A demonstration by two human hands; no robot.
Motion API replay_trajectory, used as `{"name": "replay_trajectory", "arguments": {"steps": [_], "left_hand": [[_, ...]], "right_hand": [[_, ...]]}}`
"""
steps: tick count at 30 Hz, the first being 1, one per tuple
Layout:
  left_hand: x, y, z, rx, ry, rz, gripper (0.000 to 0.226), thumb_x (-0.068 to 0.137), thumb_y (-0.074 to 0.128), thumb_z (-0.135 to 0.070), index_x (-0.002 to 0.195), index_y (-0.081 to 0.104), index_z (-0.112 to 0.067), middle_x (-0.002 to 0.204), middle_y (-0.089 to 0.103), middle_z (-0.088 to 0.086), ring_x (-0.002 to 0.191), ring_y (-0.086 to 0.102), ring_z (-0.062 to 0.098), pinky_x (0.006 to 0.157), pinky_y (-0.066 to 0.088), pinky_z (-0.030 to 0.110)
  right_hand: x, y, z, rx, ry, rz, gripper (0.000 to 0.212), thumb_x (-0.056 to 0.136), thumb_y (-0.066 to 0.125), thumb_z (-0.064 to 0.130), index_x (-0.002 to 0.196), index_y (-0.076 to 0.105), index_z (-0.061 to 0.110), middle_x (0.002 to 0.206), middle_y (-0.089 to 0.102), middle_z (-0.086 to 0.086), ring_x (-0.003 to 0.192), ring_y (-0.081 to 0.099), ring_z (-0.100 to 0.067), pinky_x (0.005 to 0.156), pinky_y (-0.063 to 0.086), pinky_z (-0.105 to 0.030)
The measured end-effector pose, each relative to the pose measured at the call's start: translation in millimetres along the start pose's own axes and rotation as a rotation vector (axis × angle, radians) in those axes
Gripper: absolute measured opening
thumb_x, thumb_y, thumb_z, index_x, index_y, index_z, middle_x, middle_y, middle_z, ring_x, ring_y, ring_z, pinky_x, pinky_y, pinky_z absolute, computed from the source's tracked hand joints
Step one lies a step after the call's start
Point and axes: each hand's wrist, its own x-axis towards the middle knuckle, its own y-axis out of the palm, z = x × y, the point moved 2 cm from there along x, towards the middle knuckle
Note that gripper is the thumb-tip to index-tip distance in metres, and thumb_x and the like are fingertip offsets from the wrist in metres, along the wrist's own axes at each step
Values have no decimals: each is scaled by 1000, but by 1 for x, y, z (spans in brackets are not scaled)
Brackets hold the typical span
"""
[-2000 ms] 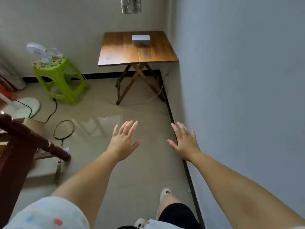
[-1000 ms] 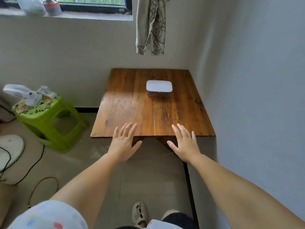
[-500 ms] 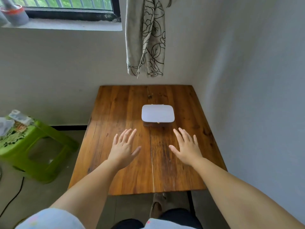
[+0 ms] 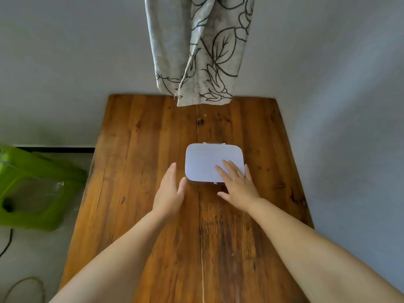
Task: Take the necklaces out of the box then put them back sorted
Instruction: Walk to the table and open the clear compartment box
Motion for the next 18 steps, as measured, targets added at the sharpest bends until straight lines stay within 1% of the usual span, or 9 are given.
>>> {"name": "replay_trajectory", "arguments": {"steps": [2, 4, 5, 7, 9, 10, 12, 15, 18], "left_hand": [[13, 11, 2, -153, -72, 16, 55, 96, 28, -46, 145, 12, -27, 156, 15, -3, 141, 18, 16, 112, 21, 35], [19, 20, 0, -316, -95, 28, 49, 98, 24, -40, 144, 20, -24, 153, 25, -3, 138, 25, 11, 108, 21, 26], [19, 22, -3, -393, -86, 38, 45, 99, 23, -37, 142, 27, -24, 148, 33, -6, 132, 32, 5, 104, 22, 17], [18, 26, -7, -506, -70, 55, 39, 100, 23, -32, 137, 36, -27, 130, 45, -17, 111, 40, -15, 88, 25, 0], [18, 30, -6, -557, -67, 52, 36, 101, 22, -31, 133, 38, -33, 115, 43, -33, 99, 38, -30, 74, 27, -9], [19, 31, -5, -581, -65, 49, 34, 101, 22, -31, 130, 38, -36, 112, 41, -38, 98, 36, -33, 74, 27, -10], [20, 34, -2, -629, -52, 41, 33, 100, 22, -34, 126, 41, -40, 117, 44, -38, 106, 37, -29, 81, 29, -7], [22, 38, 3, -699, -65, 24, 40, 99, 20, -42, 132, 42, -39, 128, 49, -27, 120, 39, -15, 99, 31, 10], [24, 40, 5, -720, -91, 19, 42, 98, 21, -44, 134, 42, -36, 136, 49, -17, 126, 39, -4, 107, 30, 24]], "right_hand": [[13, 11, 0, -44, -48, 10, 75, 92, 47, 49, 151, 4, 28, 161, -4, -3, 148, -8, -25, 108, -16, -46], [21, 18, -1, -49, -65, -25, 73, 92, 47, 49, 151, 8, 27, 161, 1, -4, 148, -4, -26, 110, -15, -47], [23, 20, -3, -43, -72, -52, 72, 91, 49, 48, 150, 14, 27, 161, 7, -5, 148, 2, -27, 112, -11, -49], [25, 25, -5, -32, -96, -130, 69, 86, 61, 43, 145, 31, 24, 155, 29, -9, 144, 23, -31, 112, 3, -54], [26, 29, -6, -23, -108, -215, 67, 80, 71, 38, 138, 42, 23, 146, 45, -11, 136, 39, -34, 109, 15, -57], [27, 31, -7, -15, -112, -238, 66, 78, 72, 37, 136, 43, 23, 143, 48, -11, 134, 42, -34, 108, 17, -57], [28, 32, -10, 12, -121, -272, 63, 79, 72, 36, 135, 46, 22, 142, 49, -11, 134, 43, -33, 109, 19, -56], [25, 21, -13, 53, -147, -242, 57, 84, 66, 38, 135, 48, 22, 144, 48, -9, 136, 40, -30, 111, 16, -51], [26, -15, -22, 255, -143, -167, 51, 89, 58, 40, 137, 49, 25, 148, 42, 1, 140, 33, -19, 114, 9, -30]]}}
